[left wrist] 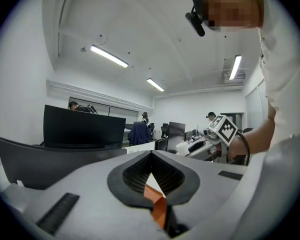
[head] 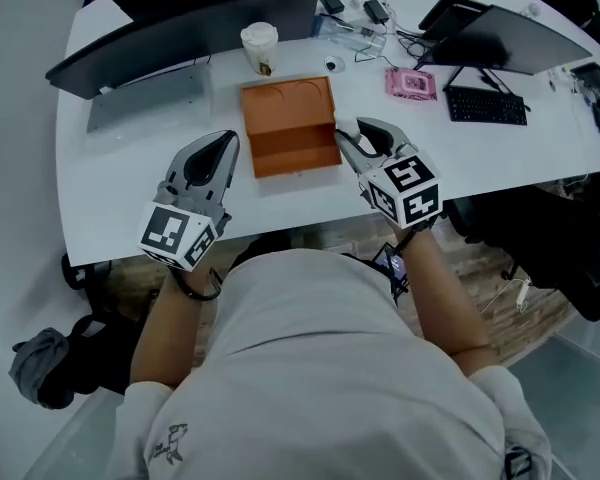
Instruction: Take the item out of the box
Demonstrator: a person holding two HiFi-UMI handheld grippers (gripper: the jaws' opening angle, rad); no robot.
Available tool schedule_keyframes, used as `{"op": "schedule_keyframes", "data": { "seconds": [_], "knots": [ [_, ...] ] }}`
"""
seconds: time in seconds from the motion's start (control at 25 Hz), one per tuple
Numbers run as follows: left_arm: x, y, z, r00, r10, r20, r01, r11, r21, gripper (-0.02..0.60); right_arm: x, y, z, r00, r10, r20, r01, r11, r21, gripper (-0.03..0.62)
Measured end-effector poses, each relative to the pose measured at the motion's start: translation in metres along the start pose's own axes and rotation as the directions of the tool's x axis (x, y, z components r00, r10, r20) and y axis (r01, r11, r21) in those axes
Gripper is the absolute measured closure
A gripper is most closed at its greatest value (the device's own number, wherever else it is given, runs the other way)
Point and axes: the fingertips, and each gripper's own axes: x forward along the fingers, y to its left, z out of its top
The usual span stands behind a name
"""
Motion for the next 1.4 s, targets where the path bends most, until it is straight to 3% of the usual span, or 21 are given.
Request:
{"op": "schedule_keyframes", "data": {
  "seconds": [0.12,0.56,1.0,1.4],
  "knots": [
    [-0.004,-0.002,0.013,1.0,0.011,0.023,-0.012,1.0,0.004,0.583,-0.013,-0.008,0.004,1.0,-0.018,0.026,0.018,1.0,0.002,0.468],
    [-0.016,-0.05,-0.002,1.0,0.027,0.012,-0.027,1.0,0.006,0.583,-0.06,-0.003,-0.012,0.994,-0.004,0.108,0.008,0.999,-0.035,0.468],
    [-0.042,-0.156,-0.036,0.999,0.035,0.003,-0.035,0.999,-0.027,0.583,-0.147,0.021,-0.075,0.985,0.041,0.166,-0.035,0.999,-0.038,0.468],
    [-0.066,-0.253,-0.046,0.999,0.047,-0.028,-0.048,0.998,-0.04,0.583,-0.231,0.034,-0.121,0.973,0.076,0.217,-0.077,0.997,-0.003,0.468]
  ]
}}
